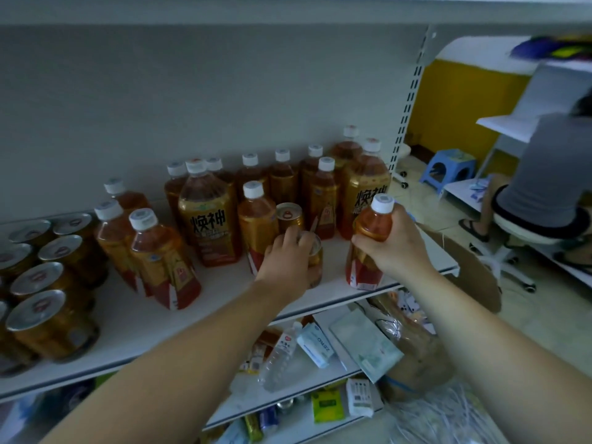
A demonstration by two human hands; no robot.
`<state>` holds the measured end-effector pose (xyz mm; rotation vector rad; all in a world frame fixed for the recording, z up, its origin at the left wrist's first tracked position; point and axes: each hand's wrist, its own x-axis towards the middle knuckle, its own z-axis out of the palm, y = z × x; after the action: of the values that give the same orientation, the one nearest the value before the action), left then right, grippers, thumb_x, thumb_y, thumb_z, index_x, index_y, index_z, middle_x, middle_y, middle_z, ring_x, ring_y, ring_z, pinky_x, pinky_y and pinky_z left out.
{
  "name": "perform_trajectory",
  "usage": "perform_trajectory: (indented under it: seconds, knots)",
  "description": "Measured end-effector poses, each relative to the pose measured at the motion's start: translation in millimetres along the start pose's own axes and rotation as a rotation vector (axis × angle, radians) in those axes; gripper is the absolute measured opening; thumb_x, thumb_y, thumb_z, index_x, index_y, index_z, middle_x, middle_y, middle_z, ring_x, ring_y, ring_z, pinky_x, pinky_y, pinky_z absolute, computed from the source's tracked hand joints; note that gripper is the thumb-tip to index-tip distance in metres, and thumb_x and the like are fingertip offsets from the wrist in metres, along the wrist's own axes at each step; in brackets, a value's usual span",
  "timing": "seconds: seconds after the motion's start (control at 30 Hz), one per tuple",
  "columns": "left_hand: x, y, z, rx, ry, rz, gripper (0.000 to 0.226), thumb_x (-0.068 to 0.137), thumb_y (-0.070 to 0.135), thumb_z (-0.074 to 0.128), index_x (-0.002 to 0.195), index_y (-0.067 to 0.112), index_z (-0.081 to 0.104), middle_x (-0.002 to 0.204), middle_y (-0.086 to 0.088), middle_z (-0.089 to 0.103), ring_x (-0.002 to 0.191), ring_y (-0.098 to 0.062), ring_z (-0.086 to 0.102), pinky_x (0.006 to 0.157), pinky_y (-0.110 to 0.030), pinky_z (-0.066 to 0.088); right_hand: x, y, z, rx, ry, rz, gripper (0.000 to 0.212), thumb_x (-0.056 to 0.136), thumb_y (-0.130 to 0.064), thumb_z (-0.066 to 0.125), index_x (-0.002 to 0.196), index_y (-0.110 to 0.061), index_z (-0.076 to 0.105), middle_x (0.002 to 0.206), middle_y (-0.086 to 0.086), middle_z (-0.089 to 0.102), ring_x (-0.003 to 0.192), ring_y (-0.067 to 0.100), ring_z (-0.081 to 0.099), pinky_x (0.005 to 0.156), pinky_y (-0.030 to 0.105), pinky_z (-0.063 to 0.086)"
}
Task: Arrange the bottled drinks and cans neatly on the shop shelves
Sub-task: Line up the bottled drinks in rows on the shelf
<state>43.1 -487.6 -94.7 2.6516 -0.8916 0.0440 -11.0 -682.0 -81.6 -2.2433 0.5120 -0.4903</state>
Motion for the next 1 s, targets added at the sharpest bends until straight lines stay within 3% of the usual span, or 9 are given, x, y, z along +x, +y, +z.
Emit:
perform_trajectory:
  seconds: [0.1, 0.27, 0.47, 0.57, 0.63, 0.77, 0.87, 0.93, 1.0]
  knots:
    - [-21, -13, 0, -0.115, -0.003, 0.087, 0.058, 0.081, 0.024, 0.067, 0.133, 0.015, 0.042, 0.14, -0.005, 0.031, 0.127, -0.029, 0.033, 0.105, -0.036, 0.032, -11, -11, 8, 0.003, -0.036, -0.032, 0.067, 0.068, -0.047, 0.077, 0.123, -0.03, 0.044, 0.111, -0.001, 0.055, 0.1, 0.02, 0.056, 0.088, 0.038, 0.045]
    - [-30, -39, -13, -0.092, -0.038, 0.127, 0.058, 0.079, 0.026, 0.069, 0.13, 0.015, 0.044, 0.141, 0.0, 0.03, 0.126, -0.024, 0.033, 0.096, -0.022, 0.028, -28, -38, 33, 0.032, -0.1, -0.105, 0.066, 0.07, -0.042, 0.078, 0.124, -0.03, 0.043, 0.113, -0.004, 0.054, 0.099, 0.015, 0.053, 0.083, 0.03, 0.039]
    - [-98, -100, -37, -0.077, 0.055, -0.048, 0.052, 0.077, 0.03, 0.07, 0.124, 0.017, 0.051, 0.138, 0.004, 0.035, 0.126, -0.019, 0.035, 0.098, -0.02, 0.028, -58, -68, 59, 0.091, -0.213, -0.184, 0.075, 0.069, -0.041, 0.08, 0.13, -0.033, 0.037, 0.116, -0.009, 0.052, 0.102, 0.011, 0.051, 0.087, 0.029, 0.04]
    - [-136, -134, -55, 0.064, 0.097, -0.152, 0.052, 0.073, 0.033, 0.074, 0.118, 0.015, 0.056, 0.131, 0.001, 0.043, 0.119, -0.023, 0.044, 0.095, -0.025, 0.035, -74, -92, 90, 0.097, -0.294, -0.3, 0.077, 0.067, -0.048, 0.078, 0.132, -0.032, 0.039, 0.124, -0.008, 0.046, 0.111, 0.013, 0.05, 0.096, 0.033, 0.042]
    - [-152, -149, -66, 0.222, 0.088, -0.181, 0.055, 0.068, 0.036, 0.077, 0.115, 0.015, 0.059, 0.127, -0.002, 0.053, 0.115, -0.029, 0.052, 0.094, -0.037, 0.043, -81, -111, 112, 0.084, -0.309, -0.365, 0.079, 0.07, -0.047, 0.078, 0.136, -0.03, 0.039, 0.129, -0.006, 0.035, 0.117, 0.014, 0.042, 0.098, 0.03, 0.036]
    - [-167, -169, -85, 0.423, 0.131, -0.208, 0.052, 0.063, 0.047, 0.065, 0.106, 0.018, 0.064, 0.113, -0.002, 0.066, 0.106, -0.027, 0.062, 0.091, -0.045, 0.047, -76, -139, 142, 0.005, -0.279, -0.438, 0.076, 0.075, -0.049, 0.075, 0.139, -0.026, 0.04, 0.131, -0.001, 0.042, 0.126, 0.019, 0.037, 0.106, 0.033, 0.033]
    - [-172, -184, -90, 0.488, 0.139, -0.252, 0.048, 0.064, 0.037, 0.068, 0.108, 0.018, 0.064, 0.116, -0.001, 0.066, 0.116, -0.026, 0.058, 0.104, -0.054, 0.032, -73, -147, 151, -0.047, -0.221, -0.431, 0.077, 0.078, -0.049, 0.072, 0.141, -0.02, 0.037, 0.134, 0.003, 0.041, 0.128, 0.022, 0.038, 0.106, 0.032, 0.031]
    - [-176, -191, -92, 0.466, 0.123, -0.323, 0.053, 0.073, 0.033, 0.068, 0.123, 0.019, 0.057, 0.132, 0.001, 0.057, 0.133, -0.023, 0.042, 0.113, -0.055, 0.008, -75, -145, 149, -0.034, -0.205, -0.447, 0.076, 0.081, -0.051, 0.068, 0.142, -0.016, 0.038, 0.138, 0.007, 0.038, 0.13, 0.023, 0.035, 0.106, 0.033, 0.03]
    - [-177, -197, -92, 0.417, 0.133, -0.344, 0.057, 0.083, 0.036, 0.06, 0.136, 0.023, 0.043, 0.146, 0.005, 0.042, 0.142, -0.019, 0.026, 0.115, -0.052, -0.003, -70, -135, 138, 0.046, -0.051, -0.486, 0.061, 0.087, -0.049, 0.057, 0.133, -0.009, 0.048, 0.133, 0.013, 0.045, 0.127, 0.027, 0.041, 0.102, 0.036, 0.034]
